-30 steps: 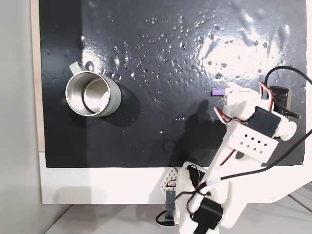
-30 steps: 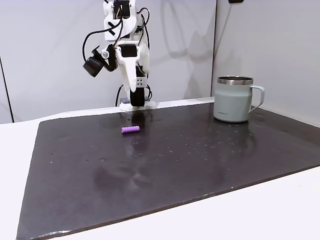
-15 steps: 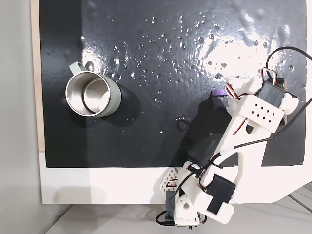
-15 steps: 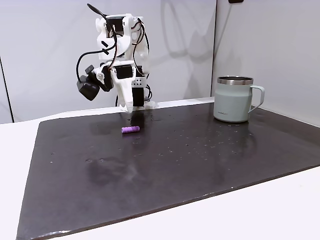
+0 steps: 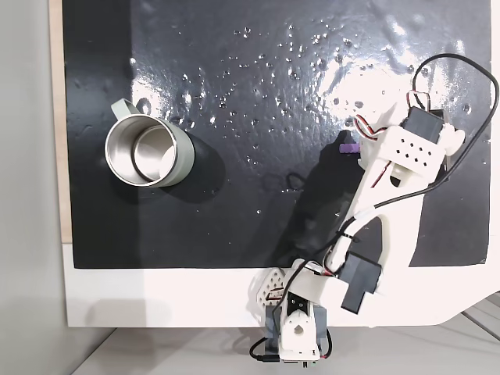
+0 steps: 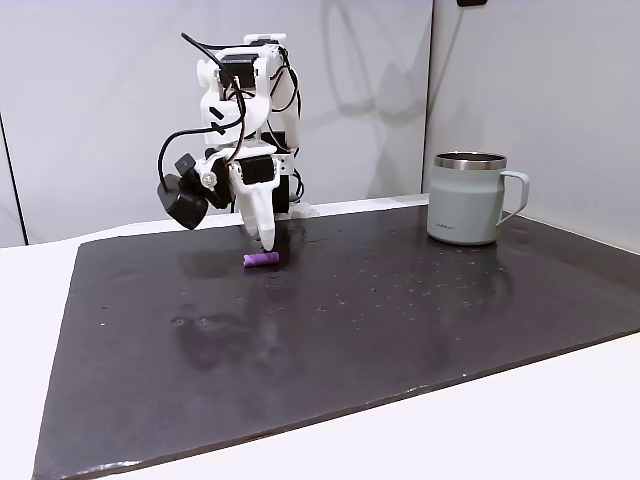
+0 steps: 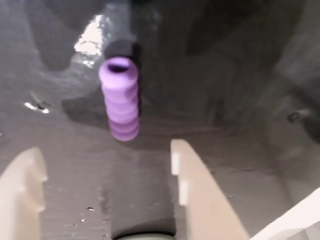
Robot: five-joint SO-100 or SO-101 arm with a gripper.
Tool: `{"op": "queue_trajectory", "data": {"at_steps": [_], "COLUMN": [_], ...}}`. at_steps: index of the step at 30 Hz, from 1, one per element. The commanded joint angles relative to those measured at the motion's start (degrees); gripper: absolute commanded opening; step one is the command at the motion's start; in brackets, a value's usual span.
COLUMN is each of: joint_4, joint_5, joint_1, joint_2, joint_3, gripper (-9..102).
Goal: Grasp a pengrip and put it in the cup.
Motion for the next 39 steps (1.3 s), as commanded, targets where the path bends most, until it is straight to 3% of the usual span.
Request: {"op": "queue_trajectory", "data": {"at_steps": [1, 15, 31, 39], "joint_4": [-1.1, -4.4, -4.7, 0.6], "joint_5": [0.9, 1.9, 1.1, 2.5], "joint_1": [-0.6, -2.5, -2.7, -2.5], "joint_2": [-1.2, -7.6, -7.9, -4.8], "joint_3": [-4.7, -5.1, -3.0, -7.9], "gripper": [24, 22, 0, 0]}}
